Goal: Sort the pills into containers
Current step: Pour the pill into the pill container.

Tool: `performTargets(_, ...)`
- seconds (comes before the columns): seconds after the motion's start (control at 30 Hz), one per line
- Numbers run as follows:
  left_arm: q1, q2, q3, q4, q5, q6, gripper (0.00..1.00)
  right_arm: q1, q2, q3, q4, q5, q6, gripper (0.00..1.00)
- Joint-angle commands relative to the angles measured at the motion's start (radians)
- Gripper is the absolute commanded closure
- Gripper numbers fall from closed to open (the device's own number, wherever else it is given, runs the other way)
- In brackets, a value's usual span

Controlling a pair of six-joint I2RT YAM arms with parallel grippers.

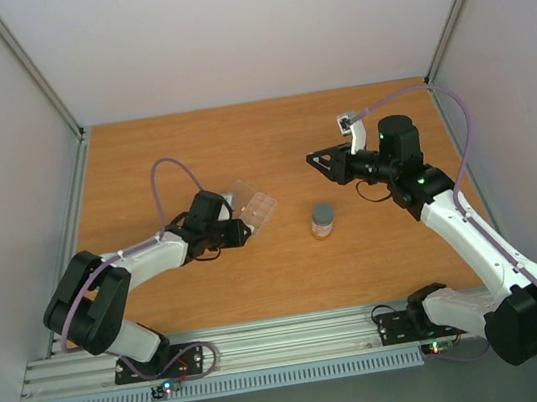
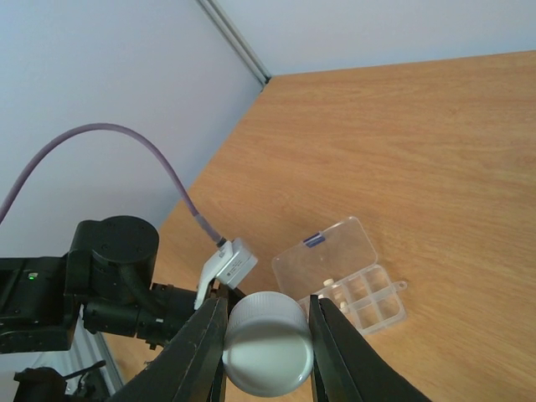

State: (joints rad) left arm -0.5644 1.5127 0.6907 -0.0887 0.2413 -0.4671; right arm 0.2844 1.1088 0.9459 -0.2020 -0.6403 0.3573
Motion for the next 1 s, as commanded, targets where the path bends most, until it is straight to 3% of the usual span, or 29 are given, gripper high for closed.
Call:
performTargets(0.0,-0.008,-0.013,0.032,-0.021,-0.022,-0.001,1.00,-0.002,-0.005,0.019,0.021,-0.016,-0.012,0.80)
performTargets(0.97,-0.012,0.028,0.076,-0.086,-0.036,0.011,1.00,-0.002,0.013,0.022,0.026,-0.016,-0.011,0.80)
